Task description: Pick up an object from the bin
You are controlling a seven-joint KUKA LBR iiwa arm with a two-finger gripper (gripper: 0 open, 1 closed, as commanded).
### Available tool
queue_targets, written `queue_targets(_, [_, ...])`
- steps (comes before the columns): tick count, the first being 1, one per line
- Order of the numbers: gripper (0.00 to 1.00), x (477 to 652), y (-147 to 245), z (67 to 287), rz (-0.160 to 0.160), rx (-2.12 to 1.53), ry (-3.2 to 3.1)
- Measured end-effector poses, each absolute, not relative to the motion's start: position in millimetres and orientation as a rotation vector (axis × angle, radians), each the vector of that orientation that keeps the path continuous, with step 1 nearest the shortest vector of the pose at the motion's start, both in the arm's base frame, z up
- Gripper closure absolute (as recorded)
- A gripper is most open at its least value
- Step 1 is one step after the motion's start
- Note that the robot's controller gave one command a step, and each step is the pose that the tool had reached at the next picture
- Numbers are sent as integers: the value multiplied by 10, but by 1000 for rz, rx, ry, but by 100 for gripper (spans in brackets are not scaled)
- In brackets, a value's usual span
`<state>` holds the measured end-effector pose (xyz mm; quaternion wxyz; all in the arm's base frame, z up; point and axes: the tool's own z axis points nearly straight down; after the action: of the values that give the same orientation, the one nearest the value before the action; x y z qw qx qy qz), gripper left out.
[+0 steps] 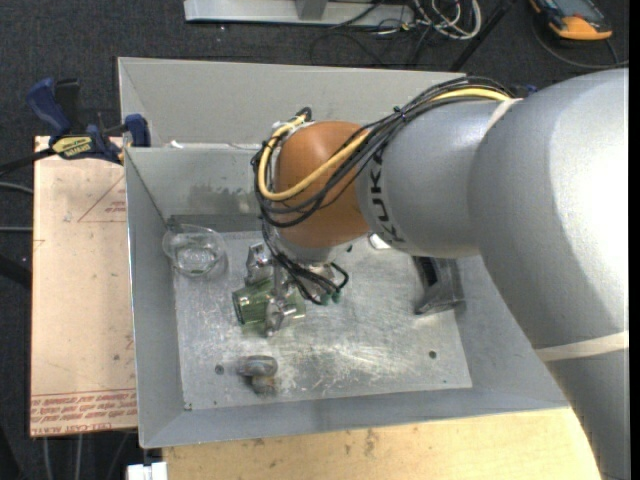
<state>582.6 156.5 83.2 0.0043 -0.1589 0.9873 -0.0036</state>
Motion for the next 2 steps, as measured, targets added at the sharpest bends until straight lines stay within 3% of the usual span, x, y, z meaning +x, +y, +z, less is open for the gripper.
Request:
queue_targets(1, [100, 5772, 1656, 1975, 2, -500, 3099])
queue_targets(2, [100, 5770, 1655, 1972, 2, -500, 3099])
